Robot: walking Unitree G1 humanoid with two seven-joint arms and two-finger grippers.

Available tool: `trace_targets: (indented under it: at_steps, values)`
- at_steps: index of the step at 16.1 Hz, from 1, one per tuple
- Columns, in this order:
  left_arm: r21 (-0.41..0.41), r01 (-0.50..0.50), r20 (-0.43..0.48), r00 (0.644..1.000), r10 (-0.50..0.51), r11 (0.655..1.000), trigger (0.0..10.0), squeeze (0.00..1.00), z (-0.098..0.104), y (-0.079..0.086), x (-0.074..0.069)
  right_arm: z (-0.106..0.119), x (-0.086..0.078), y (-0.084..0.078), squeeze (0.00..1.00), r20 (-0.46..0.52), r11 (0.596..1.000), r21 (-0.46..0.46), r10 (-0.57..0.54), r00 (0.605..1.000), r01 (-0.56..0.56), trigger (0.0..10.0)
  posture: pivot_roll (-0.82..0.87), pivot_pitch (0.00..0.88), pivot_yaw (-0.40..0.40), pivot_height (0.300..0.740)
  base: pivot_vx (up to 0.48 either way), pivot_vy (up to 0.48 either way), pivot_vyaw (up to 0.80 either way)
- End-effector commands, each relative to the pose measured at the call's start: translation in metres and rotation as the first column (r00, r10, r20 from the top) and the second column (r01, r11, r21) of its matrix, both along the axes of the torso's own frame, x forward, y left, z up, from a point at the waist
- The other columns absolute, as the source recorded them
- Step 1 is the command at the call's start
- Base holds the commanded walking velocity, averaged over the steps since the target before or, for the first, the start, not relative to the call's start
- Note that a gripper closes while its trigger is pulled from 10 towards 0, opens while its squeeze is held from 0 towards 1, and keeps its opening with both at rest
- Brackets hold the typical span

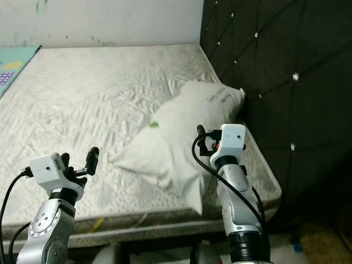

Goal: Clean up the room

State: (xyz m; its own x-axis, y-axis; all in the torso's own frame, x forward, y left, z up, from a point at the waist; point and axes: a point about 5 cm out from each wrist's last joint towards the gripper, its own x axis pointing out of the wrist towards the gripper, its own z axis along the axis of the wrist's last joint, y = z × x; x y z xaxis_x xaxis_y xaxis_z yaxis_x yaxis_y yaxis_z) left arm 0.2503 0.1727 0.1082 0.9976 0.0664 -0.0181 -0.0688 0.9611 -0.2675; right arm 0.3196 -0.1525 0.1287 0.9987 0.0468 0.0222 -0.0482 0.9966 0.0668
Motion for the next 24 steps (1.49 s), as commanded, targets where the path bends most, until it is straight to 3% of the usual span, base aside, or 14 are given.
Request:
trace_targets:
  at_steps: [1,11,12,13,14,15,16,18,19,24]
  values:
    - [0.006,-0.002,-0.009,1.0,0.002,1.0,10.0,0.0,-0.002,0.0,0.0,0.003,0.001,0.001,0.0,0.01,1.0,0.0,0.005,1.0,-0.005,10.0,-0.05,0.0,0.016,0.736,0.0,0.0,0.0]
    - [-0.012,0.017,-0.03,0.999,-0.017,1.0,10.0,0.0,-0.007,-0.006,0.001,0.001,0.002,-0.006,0.0,0.004,0.999,-0.029,-0.047,0.999,0.047,10.0,-0.06,0.0,0.014,0.74,0.0,0.0,0.0]
    - [-0.012,0.019,-0.038,0.999,-0.019,1.0,10.0,0.0,-0.01,-0.007,0.0,0.0,0.0,-0.007,1.0,0.01,0.999,-0.012,-0.047,0.999,0.047,10.0,-0.06,0.0,0.014,0.74,0.0,0.0,0.0]
    - [-0.023,0.019,-0.034,0.999,-0.02,1.0,10.0,0.0,-0.01,-0.007,0.0,0.0,-0.001,-0.007,1.0,0.01,0.999,-0.01,-0.046,0.999,0.046,10.0,-0.06,0.0,0.014,0.74,0.0,0.0,0.0]
    - [-0.037,0.023,-0.019,1.0,-0.024,0.999,10.0,0.85,-0.009,-0.007,-0.001,-0.002,-0.002,-0.008,1.0,0.002,0.998,-0.031,-0.059,0.998,0.059,10.0,-0.06,0.0,0.014,0.74,0.0,0.0,0.0]
    - [-0.041,0.023,-0.016,1.0,-0.024,0.999,10.0,1.0,-0.009,-0.007,-0.001,-0.003,-0.002,-0.008,1.0,-0.003,0.998,-0.032,-0.06,0.998,0.06,10.0,-0.06,0.0,0.014,0.74,0.0,0.0,0.0]
    - [-0.032,0.018,-0.024,1.0,-0.019,0.999,10.0,1.0,-0.01,-0.006,-0.002,-0.006,-0.003,-0.01,0.0,-0.019,0.997,-0.035,-0.066,0.998,0.065,10.0,-0.06,0.0,0.014,0.74,0.0,0.0,0.0]
    - [0.007,0.001,-0.048,0.999,-0.001,1.0,10.0,1.0,-0.014,-0.002,-0.003,-0.008,-0.005,-0.011,0.0,-0.02,0.995,-0.058,-0.079,0.997,0.078,10.0,-0.06,0.0,0.014,0.74,0.0,0.0,0.0]
    - [0.028,-0.002,-0.08,0.997,0.005,1.0,10.0,0.0,-0.021,0.002,-0.007,-0.012,-0.009,-0.014,0.0,-0.026,0.991,-0.092,-0.095,0.995,0.092,10.0,-0.06,0.0,0.014,0.74,0.0,0.0,0.0]
    - [0.022,0.0,-0.103,0.995,0.002,1.0,10.0,0.0,-0.027,0.001,-0.009,-0.026,-0.019,-0.02,0.0,-0.087,0.991,-0.08,-0.117,0.989,0.11,10.0,-0.06,0.0,0.012,0.74,0.0,0.0,-0.32]
